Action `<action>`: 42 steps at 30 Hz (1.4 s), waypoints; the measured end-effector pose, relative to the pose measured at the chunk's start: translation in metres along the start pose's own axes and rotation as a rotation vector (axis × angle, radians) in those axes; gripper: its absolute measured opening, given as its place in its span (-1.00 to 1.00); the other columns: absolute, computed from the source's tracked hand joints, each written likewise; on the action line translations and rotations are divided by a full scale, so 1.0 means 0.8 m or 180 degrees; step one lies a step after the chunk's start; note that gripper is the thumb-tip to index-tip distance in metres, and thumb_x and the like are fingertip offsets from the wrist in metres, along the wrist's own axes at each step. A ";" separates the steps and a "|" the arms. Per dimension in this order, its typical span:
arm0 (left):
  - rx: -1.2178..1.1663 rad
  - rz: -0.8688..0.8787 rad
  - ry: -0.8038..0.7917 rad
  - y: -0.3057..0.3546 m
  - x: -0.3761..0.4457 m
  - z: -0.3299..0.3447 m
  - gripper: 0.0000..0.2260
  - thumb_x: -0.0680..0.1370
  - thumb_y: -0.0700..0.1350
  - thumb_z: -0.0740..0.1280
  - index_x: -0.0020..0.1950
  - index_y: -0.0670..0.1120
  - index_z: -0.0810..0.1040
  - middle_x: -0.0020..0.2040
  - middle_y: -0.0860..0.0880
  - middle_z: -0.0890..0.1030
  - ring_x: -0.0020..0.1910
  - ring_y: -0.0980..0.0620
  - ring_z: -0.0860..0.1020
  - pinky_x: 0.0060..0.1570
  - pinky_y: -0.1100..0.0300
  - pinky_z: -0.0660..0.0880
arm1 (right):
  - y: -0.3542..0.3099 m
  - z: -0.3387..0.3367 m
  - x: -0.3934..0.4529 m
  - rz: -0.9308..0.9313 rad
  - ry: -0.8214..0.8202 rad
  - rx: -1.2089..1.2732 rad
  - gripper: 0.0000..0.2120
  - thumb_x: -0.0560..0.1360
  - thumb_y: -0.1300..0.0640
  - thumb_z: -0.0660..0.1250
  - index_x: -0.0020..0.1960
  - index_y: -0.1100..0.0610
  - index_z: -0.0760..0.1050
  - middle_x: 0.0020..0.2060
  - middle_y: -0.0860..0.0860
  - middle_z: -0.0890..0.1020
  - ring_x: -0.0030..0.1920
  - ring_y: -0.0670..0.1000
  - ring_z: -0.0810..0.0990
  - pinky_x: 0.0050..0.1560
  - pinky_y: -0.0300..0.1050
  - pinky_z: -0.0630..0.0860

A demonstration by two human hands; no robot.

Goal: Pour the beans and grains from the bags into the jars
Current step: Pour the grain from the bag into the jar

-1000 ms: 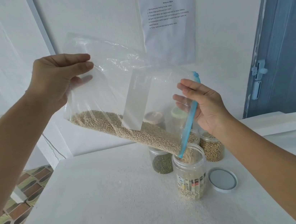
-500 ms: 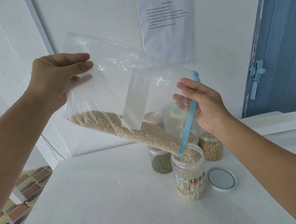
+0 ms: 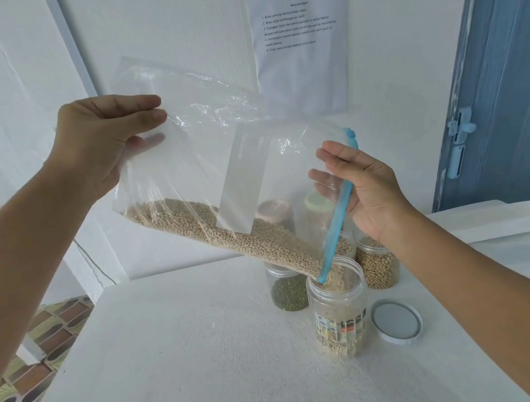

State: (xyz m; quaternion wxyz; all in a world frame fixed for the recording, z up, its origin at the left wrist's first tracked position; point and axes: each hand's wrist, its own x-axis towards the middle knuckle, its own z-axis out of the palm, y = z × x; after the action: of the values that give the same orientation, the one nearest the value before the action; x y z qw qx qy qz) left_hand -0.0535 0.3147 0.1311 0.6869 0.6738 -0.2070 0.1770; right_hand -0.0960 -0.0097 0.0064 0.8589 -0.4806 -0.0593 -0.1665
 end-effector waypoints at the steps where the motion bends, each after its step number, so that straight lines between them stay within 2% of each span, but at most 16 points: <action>1: 0.0002 0.0002 0.0002 0.000 0.001 0.000 -0.86 0.41 -0.32 0.58 -0.10 -0.11 0.78 -0.15 -0.06 0.75 -0.04 -0.03 0.67 0.12 0.00 0.67 | 0.000 0.000 0.000 -0.0001 0.0004 0.0003 -0.78 0.55 0.35 0.42 0.15 0.15 0.68 0.08 0.05 0.75 0.03 0.17 0.76 0.03 -0.02 0.69; 6: 0.0000 -0.0004 -0.0001 -0.003 0.003 -0.001 -0.87 0.42 -0.30 0.58 -0.12 -0.09 0.79 -0.18 -0.05 0.75 0.03 -0.18 0.55 0.12 0.00 0.67 | -0.003 0.001 0.001 -0.0001 0.0010 -0.0007 -0.78 0.55 0.35 0.42 0.13 0.14 0.69 0.07 0.05 0.75 0.04 0.18 0.75 0.03 -0.01 0.69; 11: -0.0010 0.0013 0.0003 -0.005 0.004 0.001 -0.85 0.43 -0.31 0.58 -0.04 -0.13 0.77 -0.19 -0.06 0.74 -0.09 -0.05 0.65 0.11 0.02 0.68 | -0.003 -0.001 0.001 0.0003 0.0033 -0.0033 -0.79 0.55 0.34 0.42 0.13 0.14 0.69 0.08 0.05 0.75 0.05 0.19 0.75 0.07 0.01 0.68; 14: -0.0020 0.0017 -0.0016 -0.006 0.004 0.003 -0.85 0.43 -0.32 0.58 -0.05 -0.14 0.76 -0.20 -0.05 0.74 -0.08 -0.01 0.69 0.10 0.01 0.68 | -0.001 -0.003 -0.001 0.0029 0.0045 -0.0033 -0.79 0.55 0.34 0.43 0.13 0.13 0.70 0.08 0.05 0.75 0.05 0.18 0.75 0.09 0.02 0.68; 22: -0.0022 0.0020 -0.0053 -0.008 0.004 0.002 -0.86 0.42 -0.31 0.59 -0.10 -0.10 0.78 -0.21 -0.05 0.74 -0.10 -0.05 0.66 0.11 0.00 0.67 | 0.003 -0.005 -0.005 0.0079 0.0065 -0.0001 -0.79 0.55 0.34 0.43 0.12 0.13 0.69 0.08 0.04 0.75 0.03 0.16 0.76 0.03 -0.02 0.68; 27: 0.0008 0.0022 -0.0066 -0.007 0.003 0.003 -0.86 0.43 -0.31 0.59 -0.07 -0.12 0.78 -0.18 -0.07 0.74 -0.12 -0.05 0.65 0.10 0.01 0.68 | 0.003 -0.005 -0.007 0.0049 0.0087 0.0001 -0.78 0.55 0.33 0.43 0.14 0.13 0.69 0.08 0.04 0.75 0.04 0.15 0.75 0.07 -0.01 0.68; 33: -0.0039 0.0020 -0.0089 -0.005 0.004 0.003 -0.86 0.41 -0.31 0.59 -0.10 -0.11 0.78 -0.16 -0.07 0.74 -0.01 -0.11 0.64 0.11 0.00 0.67 | 0.003 -0.003 -0.008 0.0028 0.0082 -0.0043 -0.78 0.55 0.34 0.42 0.13 0.12 0.69 0.07 0.02 0.75 0.00 0.13 0.76 0.02 -0.05 0.68; 42: -0.0058 0.0031 -0.0115 -0.006 0.007 0.003 -0.86 0.41 -0.31 0.59 -0.10 -0.11 0.79 -0.17 -0.07 0.74 -0.04 -0.09 0.64 0.11 -0.01 0.67 | 0.004 -0.003 -0.007 0.0017 0.0105 -0.0035 -0.78 0.55 0.34 0.43 0.14 0.13 0.69 0.08 0.03 0.75 0.01 0.14 0.76 0.00 -0.06 0.67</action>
State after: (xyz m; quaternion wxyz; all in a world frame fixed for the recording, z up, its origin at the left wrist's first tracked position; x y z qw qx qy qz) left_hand -0.0463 0.3123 0.1304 0.6883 0.6695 -0.2243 0.1663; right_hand -0.1005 -0.0089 0.0011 0.8576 -0.4827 -0.0429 -0.1724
